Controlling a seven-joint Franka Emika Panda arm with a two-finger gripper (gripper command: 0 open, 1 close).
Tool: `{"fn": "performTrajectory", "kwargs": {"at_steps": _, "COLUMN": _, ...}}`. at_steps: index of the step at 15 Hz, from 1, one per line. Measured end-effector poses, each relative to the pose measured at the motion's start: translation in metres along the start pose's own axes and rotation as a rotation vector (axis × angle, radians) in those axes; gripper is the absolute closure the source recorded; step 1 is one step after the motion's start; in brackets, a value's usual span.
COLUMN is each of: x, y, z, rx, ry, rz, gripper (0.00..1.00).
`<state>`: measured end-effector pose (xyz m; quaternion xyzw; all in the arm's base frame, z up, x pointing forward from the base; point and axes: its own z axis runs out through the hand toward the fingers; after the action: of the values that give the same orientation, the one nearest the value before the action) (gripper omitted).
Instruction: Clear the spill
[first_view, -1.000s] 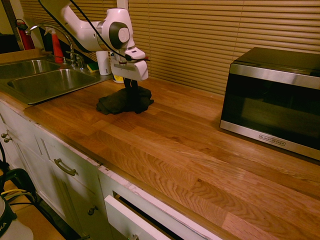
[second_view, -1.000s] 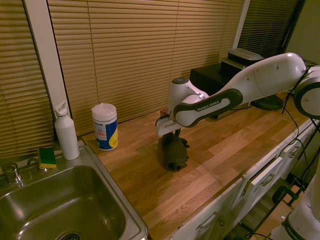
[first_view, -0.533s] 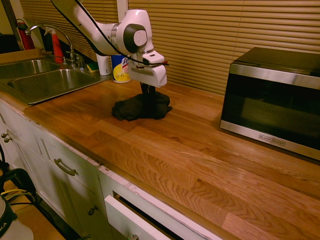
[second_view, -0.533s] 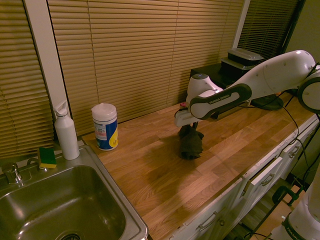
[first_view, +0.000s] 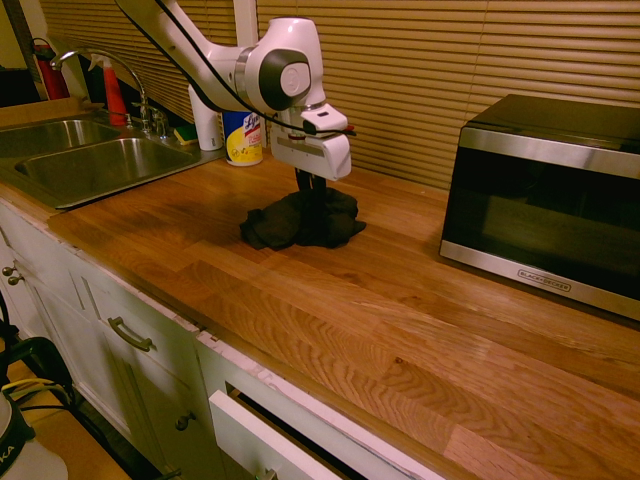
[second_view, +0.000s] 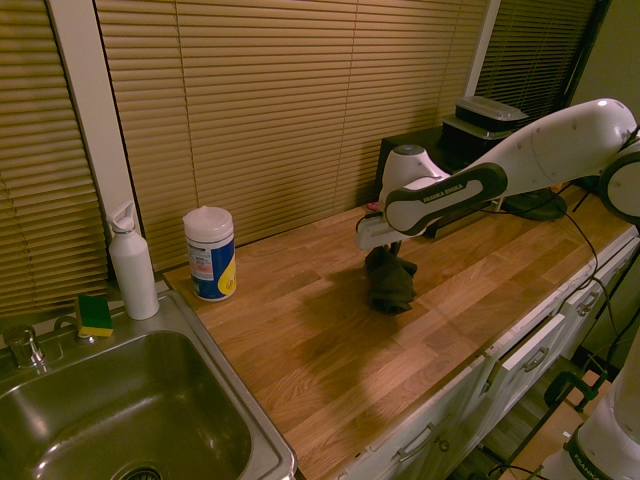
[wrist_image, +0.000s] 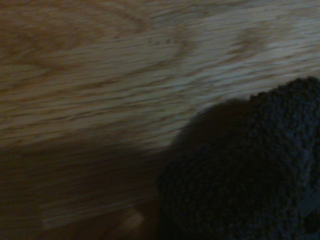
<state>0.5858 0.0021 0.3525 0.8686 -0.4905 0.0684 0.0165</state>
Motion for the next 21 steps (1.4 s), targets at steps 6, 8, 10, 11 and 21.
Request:
{"fn": "performTrajectory", "kwargs": {"at_steps": 6, "x": -0.122, "y": -0.049, "z": -0.029, "rx": -0.008, "ry": -0.015, "rz": -0.145, "gripper": 1.0}}
{"fn": "performTrajectory", "kwargs": {"at_steps": 8, "x": -0.157, "y": -0.062, "z": -0.035, "rx": -0.017, "ry": -0.01, "rz": -0.183, "gripper": 1.0}}
{"fn": "performTrajectory", "kwargs": {"at_steps": 10, "x": -0.194, "y": -0.079, "z": -0.04, "rx": -0.018, "ry": -0.003, "rz": -0.23, "gripper": 1.0}}
{"fn": "performTrajectory", "kwargs": {"at_steps": 11, "x": -0.211, "y": -0.088, "z": -0.039, "rx": -0.018, "ry": 0.002, "rz": -0.252, "gripper": 1.0}}
{"fn": "performTrajectory", "kwargs": {"at_steps": 21, "x": -0.315, "y": -0.152, "z": -0.044, "rx": -0.029, "ry": 0.025, "rz": -0.363, "gripper": 0.0}}
